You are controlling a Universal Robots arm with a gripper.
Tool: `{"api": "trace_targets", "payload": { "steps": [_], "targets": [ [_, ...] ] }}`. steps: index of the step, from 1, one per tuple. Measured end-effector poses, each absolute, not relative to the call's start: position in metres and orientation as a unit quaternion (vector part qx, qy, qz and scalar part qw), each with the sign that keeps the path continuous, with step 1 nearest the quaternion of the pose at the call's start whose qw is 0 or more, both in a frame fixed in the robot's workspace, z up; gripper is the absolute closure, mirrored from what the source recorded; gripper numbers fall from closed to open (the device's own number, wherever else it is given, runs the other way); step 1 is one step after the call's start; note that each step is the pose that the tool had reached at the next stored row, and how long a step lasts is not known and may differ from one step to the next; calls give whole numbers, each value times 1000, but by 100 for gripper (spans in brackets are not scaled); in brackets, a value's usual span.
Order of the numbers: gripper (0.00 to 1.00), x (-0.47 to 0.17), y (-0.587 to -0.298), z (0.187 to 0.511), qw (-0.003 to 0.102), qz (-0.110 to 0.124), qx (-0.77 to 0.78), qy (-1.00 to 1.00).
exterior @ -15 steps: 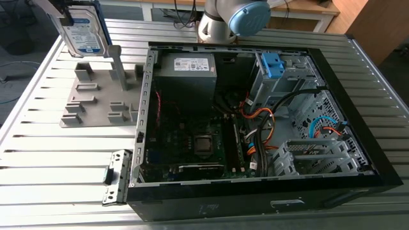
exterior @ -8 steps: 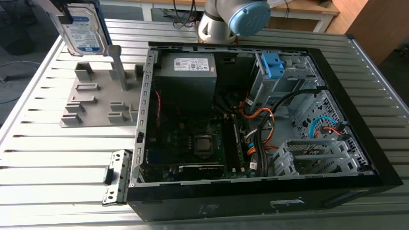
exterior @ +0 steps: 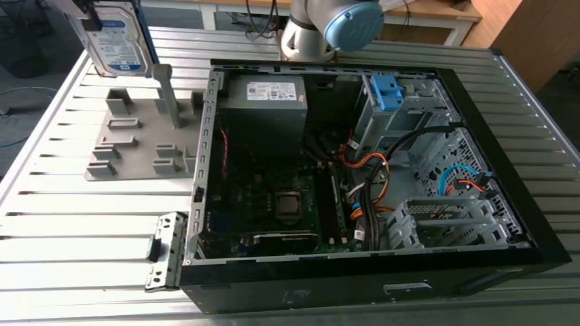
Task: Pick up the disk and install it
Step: 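Pick up the disk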
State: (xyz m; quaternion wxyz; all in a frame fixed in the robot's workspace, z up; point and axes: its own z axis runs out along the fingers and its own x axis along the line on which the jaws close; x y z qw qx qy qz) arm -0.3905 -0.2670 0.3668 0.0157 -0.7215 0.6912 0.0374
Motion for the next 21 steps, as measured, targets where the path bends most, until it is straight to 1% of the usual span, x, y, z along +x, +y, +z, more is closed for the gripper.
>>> {"api": "trace_targets", "payload": {
  "steps": [21],
  "targets": [
    [64, -390, -267, 381, 16, 37, -721, 691]
  ]
}}
